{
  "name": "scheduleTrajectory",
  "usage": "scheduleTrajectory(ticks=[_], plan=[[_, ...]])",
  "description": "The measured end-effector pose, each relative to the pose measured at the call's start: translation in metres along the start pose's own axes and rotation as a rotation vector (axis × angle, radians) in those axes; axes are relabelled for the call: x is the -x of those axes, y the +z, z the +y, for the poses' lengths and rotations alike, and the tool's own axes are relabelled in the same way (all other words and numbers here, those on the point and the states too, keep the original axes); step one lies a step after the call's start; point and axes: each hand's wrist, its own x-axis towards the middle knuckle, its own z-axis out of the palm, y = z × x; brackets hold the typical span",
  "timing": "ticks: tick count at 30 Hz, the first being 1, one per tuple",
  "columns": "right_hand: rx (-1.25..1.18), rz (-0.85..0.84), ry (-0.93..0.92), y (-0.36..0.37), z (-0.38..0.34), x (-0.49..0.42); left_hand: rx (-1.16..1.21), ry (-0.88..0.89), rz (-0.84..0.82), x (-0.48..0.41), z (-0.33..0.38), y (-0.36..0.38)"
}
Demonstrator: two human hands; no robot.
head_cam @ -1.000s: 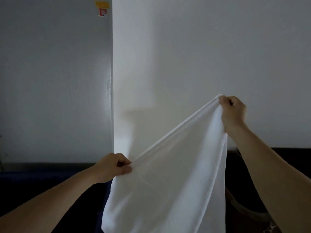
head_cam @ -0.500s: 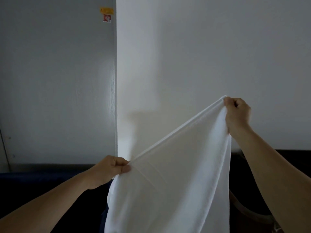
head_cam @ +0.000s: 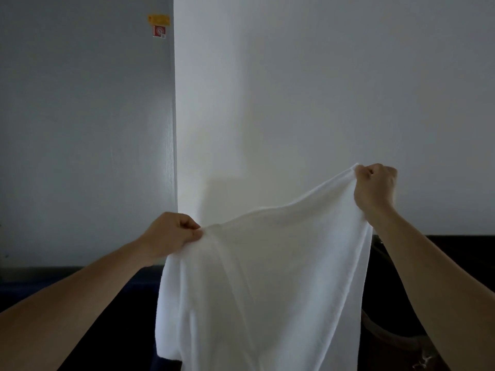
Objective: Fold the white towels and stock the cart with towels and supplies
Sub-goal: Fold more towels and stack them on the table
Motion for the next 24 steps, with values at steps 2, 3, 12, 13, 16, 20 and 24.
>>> scheduleTrajectory(ticks=[2, 3, 12, 13, 16, 20, 24], plan=[[0.023, -0.025, -0.075, 0.000, -0.005, 0.014, 0.037, -0.011, -0.003, -0.002, 0.017, 0.007], [0.008, -0.055, -0.142, 0.004, -0.008, 0.023, 0.044, -0.005, -0.013, -0.002, 0.028, 0.013], [-0.268, -0.705, -0.074, 0.050, -0.036, 0.139, -0.042, 0.207, -0.112, 0.004, 0.090, 0.066], [-0.243, -0.683, -0.088, 0.049, -0.035, 0.140, -0.023, 0.204, -0.120, 0.005, 0.088, 0.066], [-0.012, -0.622, -0.275, 0.048, -0.034, 0.138, 0.060, 0.197, -0.173, 0.009, 0.078, 0.069], [-0.004, -0.323, -0.401, 0.045, -0.045, 0.110, 0.197, 0.136, -0.264, 0.011, 0.058, 0.066], [0.117, -0.226, -0.433, 0.043, -0.053, 0.070, 0.143, 0.171, -0.251, 0.009, 0.037, 0.052]])
